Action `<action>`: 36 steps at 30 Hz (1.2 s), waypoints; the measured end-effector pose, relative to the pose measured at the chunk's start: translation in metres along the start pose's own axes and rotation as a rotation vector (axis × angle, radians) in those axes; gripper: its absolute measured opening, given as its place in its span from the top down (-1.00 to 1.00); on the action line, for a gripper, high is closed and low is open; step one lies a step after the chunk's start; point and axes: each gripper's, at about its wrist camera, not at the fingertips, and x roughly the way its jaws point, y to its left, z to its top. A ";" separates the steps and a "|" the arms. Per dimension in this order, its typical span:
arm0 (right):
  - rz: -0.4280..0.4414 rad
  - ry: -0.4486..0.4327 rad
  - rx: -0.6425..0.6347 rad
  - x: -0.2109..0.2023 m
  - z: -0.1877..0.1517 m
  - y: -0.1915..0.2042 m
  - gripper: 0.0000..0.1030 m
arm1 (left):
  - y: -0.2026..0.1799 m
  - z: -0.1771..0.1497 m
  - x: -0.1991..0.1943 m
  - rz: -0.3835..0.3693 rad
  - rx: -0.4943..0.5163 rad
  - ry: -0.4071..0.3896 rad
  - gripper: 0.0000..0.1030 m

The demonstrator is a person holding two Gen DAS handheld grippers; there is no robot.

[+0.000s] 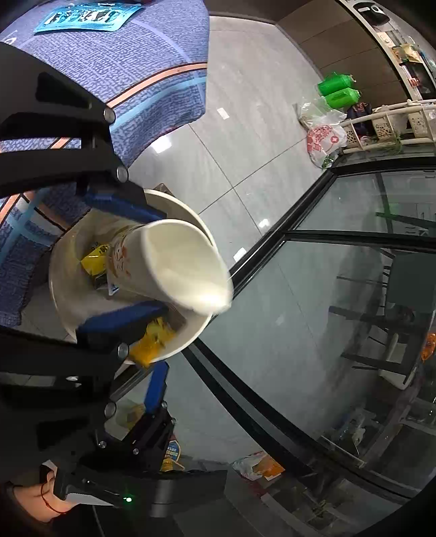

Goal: Collect trash
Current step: 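Carry the paper cup and chip bag over the white bin and open both tools, then move both tools back over the table toward the plastic bag and blister pack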

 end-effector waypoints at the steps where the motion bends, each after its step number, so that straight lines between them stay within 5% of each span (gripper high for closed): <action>1: 0.006 -0.010 -0.007 -0.002 0.000 0.001 -0.39 | 0.000 0.000 -0.001 0.007 -0.003 -0.008 -0.34; 5: 0.013 -0.052 -0.035 -0.009 -0.002 0.003 -0.74 | -0.005 0.001 -0.011 0.047 0.002 -0.069 -0.76; 8: 0.013 -0.070 -0.037 -0.013 -0.005 0.001 -0.94 | -0.004 0.002 -0.018 0.072 -0.003 -0.103 -0.84; 22: 0.007 -0.089 -0.011 -0.032 -0.005 0.010 -0.94 | -0.004 -0.002 -0.036 0.090 -0.021 -0.113 -0.84; 36: 0.060 -0.181 -0.087 -0.092 0.013 0.073 -0.94 | 0.027 -0.039 -0.132 0.106 -0.139 -0.221 -0.84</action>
